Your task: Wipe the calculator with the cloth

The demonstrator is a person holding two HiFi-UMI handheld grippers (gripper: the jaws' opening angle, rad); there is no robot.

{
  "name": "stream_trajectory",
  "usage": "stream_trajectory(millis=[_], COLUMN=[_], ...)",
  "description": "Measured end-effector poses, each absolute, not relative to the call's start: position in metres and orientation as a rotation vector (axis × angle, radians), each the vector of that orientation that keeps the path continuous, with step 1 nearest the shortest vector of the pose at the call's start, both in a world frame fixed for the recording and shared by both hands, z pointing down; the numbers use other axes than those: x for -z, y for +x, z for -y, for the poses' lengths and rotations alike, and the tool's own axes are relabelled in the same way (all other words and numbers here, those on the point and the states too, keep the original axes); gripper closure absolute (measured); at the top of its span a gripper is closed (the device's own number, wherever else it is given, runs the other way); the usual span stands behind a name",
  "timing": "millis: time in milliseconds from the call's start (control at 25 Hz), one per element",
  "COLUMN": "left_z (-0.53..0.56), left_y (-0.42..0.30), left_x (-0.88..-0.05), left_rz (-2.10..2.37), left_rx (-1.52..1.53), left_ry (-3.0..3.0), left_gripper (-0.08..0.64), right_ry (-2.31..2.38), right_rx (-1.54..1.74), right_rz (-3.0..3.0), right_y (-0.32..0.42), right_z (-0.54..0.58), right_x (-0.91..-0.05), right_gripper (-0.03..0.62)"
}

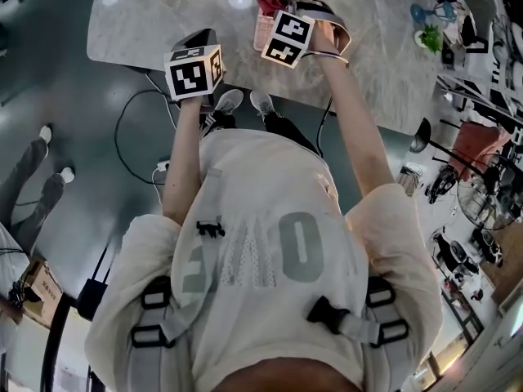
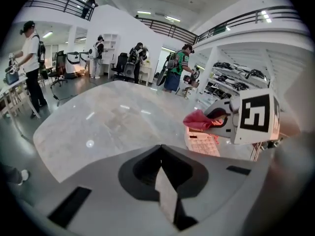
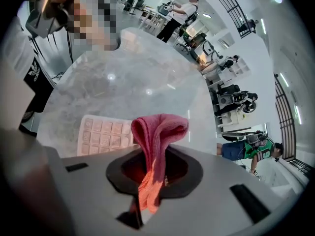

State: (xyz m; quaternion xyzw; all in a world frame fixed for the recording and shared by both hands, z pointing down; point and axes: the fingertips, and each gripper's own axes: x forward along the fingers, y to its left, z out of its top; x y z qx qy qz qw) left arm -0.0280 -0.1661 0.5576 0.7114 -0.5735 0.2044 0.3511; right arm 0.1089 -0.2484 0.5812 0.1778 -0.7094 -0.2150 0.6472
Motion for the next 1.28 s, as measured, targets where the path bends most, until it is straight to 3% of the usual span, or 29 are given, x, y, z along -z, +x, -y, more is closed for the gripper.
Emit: stream_trajectory(millis=[1280], left_z=[0.168], left_y=[-0.042], left_x=[-0.506], left_rz=[1.560], left_rx=[-0.327], left_ry=[1.905], left_gripper=[0.540], right_ry=[0.211], right_rx=[0.360], right_rz=[1.659], right_y=[0.106], right_z=[0.109], right_x=[-0.623], right_gripper=[0.537])
